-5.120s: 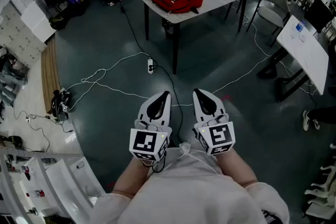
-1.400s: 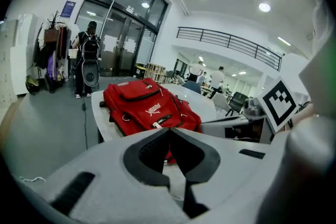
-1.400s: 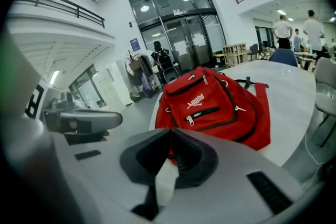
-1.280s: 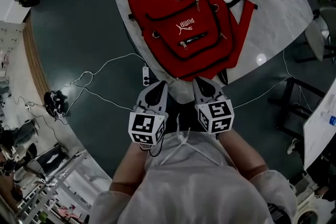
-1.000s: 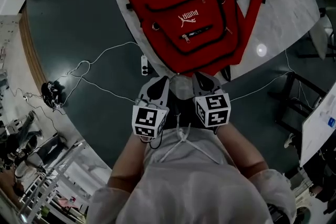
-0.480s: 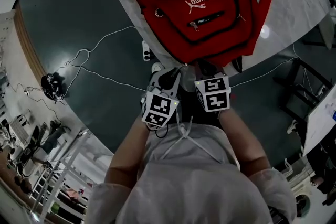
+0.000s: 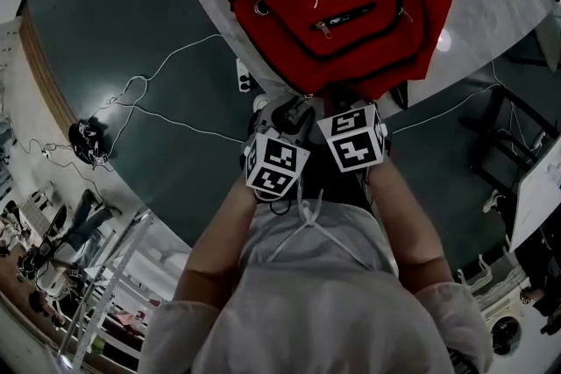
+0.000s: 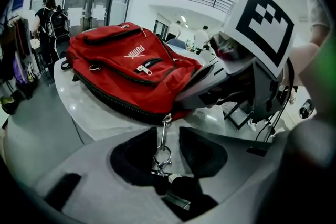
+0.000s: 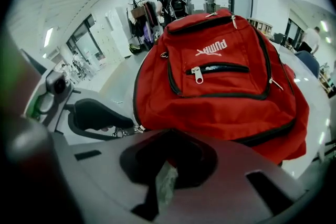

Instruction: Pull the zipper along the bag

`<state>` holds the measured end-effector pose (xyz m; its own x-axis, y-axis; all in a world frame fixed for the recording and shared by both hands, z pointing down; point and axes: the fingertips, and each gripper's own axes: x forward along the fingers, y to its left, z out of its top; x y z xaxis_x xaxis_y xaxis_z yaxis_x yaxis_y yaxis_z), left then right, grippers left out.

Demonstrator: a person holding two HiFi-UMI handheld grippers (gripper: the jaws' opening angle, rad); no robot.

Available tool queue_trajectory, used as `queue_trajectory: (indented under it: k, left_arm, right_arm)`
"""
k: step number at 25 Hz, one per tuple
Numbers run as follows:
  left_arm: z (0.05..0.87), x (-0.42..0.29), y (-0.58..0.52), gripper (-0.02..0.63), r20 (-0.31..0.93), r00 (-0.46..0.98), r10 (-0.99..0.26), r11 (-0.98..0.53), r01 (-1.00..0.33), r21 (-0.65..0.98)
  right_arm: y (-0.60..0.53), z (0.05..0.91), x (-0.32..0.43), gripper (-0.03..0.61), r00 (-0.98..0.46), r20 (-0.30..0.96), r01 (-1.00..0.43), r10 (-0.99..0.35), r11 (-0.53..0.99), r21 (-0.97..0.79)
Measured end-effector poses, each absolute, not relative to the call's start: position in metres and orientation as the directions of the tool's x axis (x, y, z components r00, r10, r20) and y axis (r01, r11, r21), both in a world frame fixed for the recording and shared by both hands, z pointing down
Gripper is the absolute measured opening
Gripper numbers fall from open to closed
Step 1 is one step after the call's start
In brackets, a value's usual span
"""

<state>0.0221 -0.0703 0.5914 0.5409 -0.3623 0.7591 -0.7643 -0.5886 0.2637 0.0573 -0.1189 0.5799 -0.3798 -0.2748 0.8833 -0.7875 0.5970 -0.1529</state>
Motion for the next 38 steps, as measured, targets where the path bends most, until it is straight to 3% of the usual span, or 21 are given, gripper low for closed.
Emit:
queue_trajectory:
  k: [10,13,23,38]
  left_arm:
    - [0.59,0.022,-0.074,0.127,0.792,0.485,-0.37,-0.588,-0.782,0.204]
    - [0.592,0.018,-0.078,0.07,0.809,0.445,-0.383,-0.586,-0.794,0.159]
    - [0.598,0.019,-0.079,0.026,0.841,0.418,-0.343,-0.649,-0.753,0.11]
    - [0.598,-0.006,-0.086,0.023,0.863,0.388,-0.324,-0.665,-0.742,0.083]
  right_arm:
    - [-0.122,0.575,0.06,0.026,-0.381,0.88,-0.781,-0.285,0.608,-0.141]
    - [-0.122,0.576,0.06,0.026,-0.392,0.876,-0.787,-0.282,0.596,-0.16]
    - [-0.122,0.58,0.06,0.026,-0.404,0.877,-0.784,-0.26,0.592,-0.186]
    - [-0.119,0.582,0.058,0.026,-0.415,0.881,-0.789,-0.229,0.573,-0.222]
